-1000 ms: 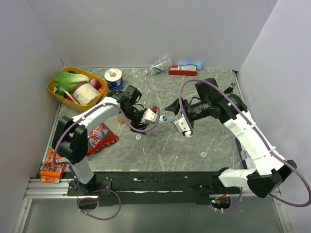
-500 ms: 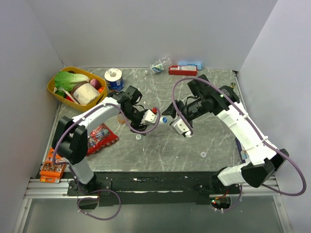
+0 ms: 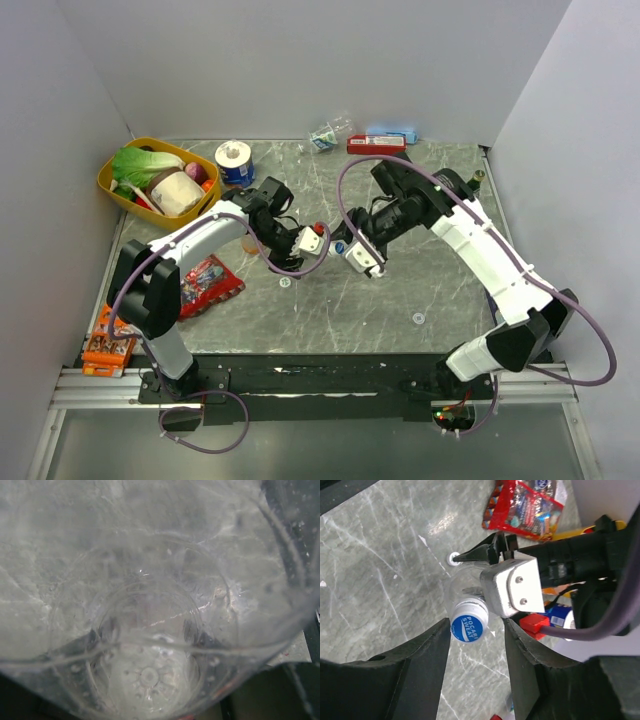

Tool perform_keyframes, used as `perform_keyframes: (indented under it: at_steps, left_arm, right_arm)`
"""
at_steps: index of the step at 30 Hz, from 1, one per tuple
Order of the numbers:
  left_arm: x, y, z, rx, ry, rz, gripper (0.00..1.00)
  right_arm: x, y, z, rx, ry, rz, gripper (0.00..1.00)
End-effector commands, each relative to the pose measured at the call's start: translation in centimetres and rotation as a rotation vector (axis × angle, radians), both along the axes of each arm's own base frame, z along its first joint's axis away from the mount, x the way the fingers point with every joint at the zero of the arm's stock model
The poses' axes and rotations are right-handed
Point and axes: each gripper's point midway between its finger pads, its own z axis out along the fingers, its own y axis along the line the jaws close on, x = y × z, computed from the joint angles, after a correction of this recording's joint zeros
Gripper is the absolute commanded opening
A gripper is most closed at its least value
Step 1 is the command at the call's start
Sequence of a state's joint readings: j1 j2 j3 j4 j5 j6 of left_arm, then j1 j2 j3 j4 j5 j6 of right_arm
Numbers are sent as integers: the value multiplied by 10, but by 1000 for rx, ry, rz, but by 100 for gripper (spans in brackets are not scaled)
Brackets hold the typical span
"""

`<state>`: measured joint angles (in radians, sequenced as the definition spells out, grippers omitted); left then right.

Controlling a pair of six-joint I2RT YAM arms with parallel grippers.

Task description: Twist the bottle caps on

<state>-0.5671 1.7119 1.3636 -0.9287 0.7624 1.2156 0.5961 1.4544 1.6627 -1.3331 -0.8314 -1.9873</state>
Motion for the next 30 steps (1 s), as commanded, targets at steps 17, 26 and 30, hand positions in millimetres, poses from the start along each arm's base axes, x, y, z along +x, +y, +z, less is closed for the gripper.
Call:
perform_keyframes:
  at_steps: [17,26,30]
  left_arm:
    - [21,-13,30,-89,-106,86,1]
    - [64,-19,89,-356,-251,499,1]
    - [68,-13,134,-524,-306,645,1]
  right_arm:
    - [0,-2,-12,-97,112,-72,32]
    - [47,14,-20,-64,509,-626,23]
    - [68,18,-18,1,624,-807,21]
